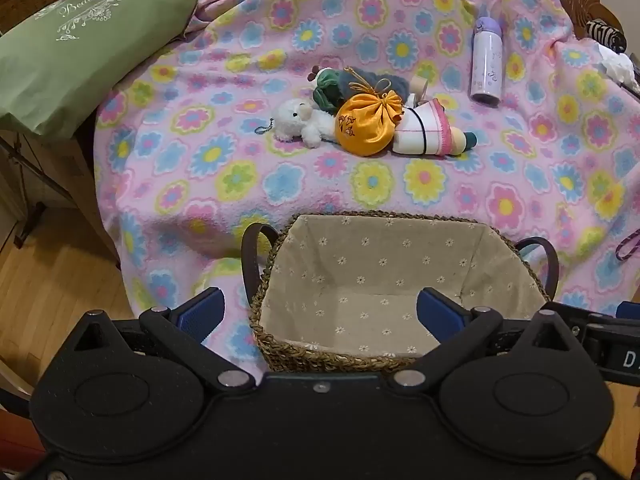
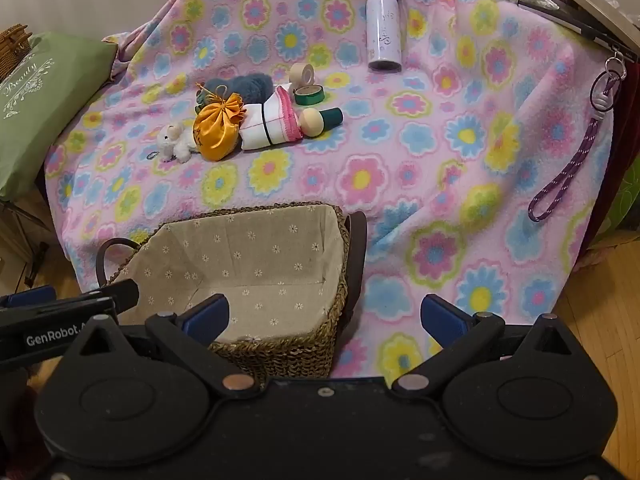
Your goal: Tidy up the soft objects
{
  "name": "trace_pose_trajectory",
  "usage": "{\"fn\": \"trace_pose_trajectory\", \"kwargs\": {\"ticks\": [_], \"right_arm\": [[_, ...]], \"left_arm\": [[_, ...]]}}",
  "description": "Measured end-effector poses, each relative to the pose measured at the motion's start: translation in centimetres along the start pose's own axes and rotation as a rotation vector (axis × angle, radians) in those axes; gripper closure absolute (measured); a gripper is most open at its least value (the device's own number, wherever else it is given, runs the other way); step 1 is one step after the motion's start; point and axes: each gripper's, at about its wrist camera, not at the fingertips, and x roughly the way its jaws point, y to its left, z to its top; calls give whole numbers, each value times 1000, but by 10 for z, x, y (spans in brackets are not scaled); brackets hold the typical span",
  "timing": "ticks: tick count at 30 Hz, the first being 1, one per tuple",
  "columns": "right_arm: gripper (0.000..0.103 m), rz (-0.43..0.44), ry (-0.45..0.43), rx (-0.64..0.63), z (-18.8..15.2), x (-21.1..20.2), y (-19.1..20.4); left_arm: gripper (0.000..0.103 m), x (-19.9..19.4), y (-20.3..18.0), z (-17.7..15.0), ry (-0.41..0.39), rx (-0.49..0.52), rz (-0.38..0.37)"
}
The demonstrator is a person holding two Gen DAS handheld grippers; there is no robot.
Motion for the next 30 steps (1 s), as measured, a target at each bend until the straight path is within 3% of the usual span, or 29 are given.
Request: {"fn": "trace_pose_trajectory", "kwargs": {"ticks": [30], "right_arm": [[1,2,11,5,-1,1,1]], "left_arm": [[4,2,-2,0,0,6,2]]}}
